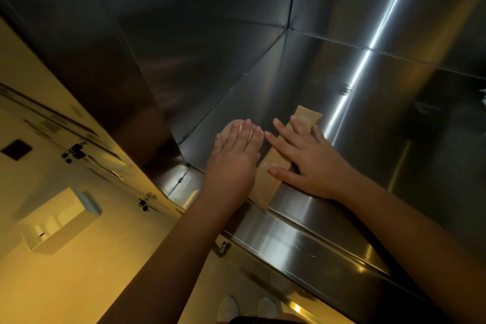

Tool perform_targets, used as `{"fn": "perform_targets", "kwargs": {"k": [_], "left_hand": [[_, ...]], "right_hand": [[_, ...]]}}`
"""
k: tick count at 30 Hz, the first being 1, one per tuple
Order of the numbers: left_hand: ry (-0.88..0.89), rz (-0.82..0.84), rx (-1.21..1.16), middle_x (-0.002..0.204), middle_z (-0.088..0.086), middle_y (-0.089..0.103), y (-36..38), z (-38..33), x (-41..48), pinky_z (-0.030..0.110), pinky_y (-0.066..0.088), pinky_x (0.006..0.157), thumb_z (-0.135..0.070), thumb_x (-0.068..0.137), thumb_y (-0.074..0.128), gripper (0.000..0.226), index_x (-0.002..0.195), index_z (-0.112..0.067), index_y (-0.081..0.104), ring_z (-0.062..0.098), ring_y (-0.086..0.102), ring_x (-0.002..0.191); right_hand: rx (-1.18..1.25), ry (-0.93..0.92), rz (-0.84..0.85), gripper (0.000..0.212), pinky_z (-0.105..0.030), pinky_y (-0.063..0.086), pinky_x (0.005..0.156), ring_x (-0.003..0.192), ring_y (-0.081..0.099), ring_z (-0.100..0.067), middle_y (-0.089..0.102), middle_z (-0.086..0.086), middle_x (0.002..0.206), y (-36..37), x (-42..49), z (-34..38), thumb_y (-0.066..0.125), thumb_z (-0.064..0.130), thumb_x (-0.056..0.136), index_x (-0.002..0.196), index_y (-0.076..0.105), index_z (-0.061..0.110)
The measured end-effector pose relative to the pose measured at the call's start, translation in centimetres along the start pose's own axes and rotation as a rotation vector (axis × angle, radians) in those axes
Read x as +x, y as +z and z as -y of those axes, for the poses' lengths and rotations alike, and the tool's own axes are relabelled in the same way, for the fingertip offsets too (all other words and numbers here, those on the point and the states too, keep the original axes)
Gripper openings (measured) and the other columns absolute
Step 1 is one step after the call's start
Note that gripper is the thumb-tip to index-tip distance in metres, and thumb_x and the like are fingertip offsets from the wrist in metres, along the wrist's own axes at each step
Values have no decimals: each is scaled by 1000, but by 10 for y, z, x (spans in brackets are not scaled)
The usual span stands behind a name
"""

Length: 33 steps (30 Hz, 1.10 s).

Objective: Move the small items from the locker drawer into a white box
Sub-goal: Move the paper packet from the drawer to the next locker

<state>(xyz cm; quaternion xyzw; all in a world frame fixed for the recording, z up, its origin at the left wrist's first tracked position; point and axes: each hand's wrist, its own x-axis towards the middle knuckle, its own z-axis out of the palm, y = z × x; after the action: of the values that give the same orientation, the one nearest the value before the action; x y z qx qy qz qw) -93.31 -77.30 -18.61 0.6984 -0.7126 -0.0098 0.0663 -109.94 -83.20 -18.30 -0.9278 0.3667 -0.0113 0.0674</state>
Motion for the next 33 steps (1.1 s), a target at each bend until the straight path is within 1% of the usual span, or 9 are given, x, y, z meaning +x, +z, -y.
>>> {"fn": "perform_targets", "kwargs": {"k": [2,5,7,10,14,17,22,28,33], "left_hand": [[-6,-13,-18,156,2,2,-2,-1,-4,41,3,111,-29,100,29,53,148,-19,7,21,-2,141],[-27,-67,-36,155,5,9,-8,-5,-15,43,2,112,-29,99,33,52,147,-17,16,25,2,142],[-31,-130,-66,150,12,27,-17,-10,-26,47,12,111,-24,97,43,49,143,-11,31,30,18,139],[-7,-307,-85,128,22,54,-26,-17,-45,56,34,98,-12,85,64,43,125,0,54,39,48,121],[-85,-403,-92,124,18,58,-34,-24,-71,53,39,95,-19,88,52,38,122,-2,57,35,53,117],[-162,-395,-80,127,17,56,-39,-25,-92,51,38,96,-24,88,40,44,123,-3,57,33,52,118],[-281,-404,-43,130,16,53,-43,-23,-127,52,37,98,-24,88,39,45,126,-3,54,33,47,123],[-408,-476,-13,132,17,52,-47,-17,-174,53,38,97,-20,87,49,44,127,-2,52,34,45,125],[-527,-480,45,131,18,52,-49,-2,-228,52,35,98,-18,83,58,46,126,-3,53,35,46,124]], "right_hand": [[-13,8,-19,73,-48,-1,112,141,-9,-20,-1,3,156,-3,-1,2,12,70,81,144,-1,34],[-15,30,-105,66,-47,3,111,142,3,-22,11,0,155,-11,-3,11,33,58,90,146,16,27],[16,14,-175,61,-48,11,110,141,14,-25,22,-4,153,-18,-4,19,44,46,91,144,28,21],[29,-45,-262,54,-50,23,105,135,29,-29,36,-9,146,-25,-7,32,54,33,89,138,40,15],[64,-155,-362,46,-57,33,97,124,45,-36,52,-15,132,-30,-12,50,65,21,82,126,54,7],[70,-228,-389,48,-59,33,96,120,49,-36,57,-16,125,-29,-15,62,69,18,79,123,56,5],[67,-321,-373,50,-57,32,97,120,50,-34,56,-17,127,-31,-19,86,67,23,80,126,54,6],[111,-443,-302,50,-49,21,101,128,41,-33,49,-14,135,-27,-29,126,62,27,84,130,50,10],[95,-558,-289,50,-51,19,103,130,38,-33,46,-13,138,-20,-39,176,62,24,85,132,48,11]]}}
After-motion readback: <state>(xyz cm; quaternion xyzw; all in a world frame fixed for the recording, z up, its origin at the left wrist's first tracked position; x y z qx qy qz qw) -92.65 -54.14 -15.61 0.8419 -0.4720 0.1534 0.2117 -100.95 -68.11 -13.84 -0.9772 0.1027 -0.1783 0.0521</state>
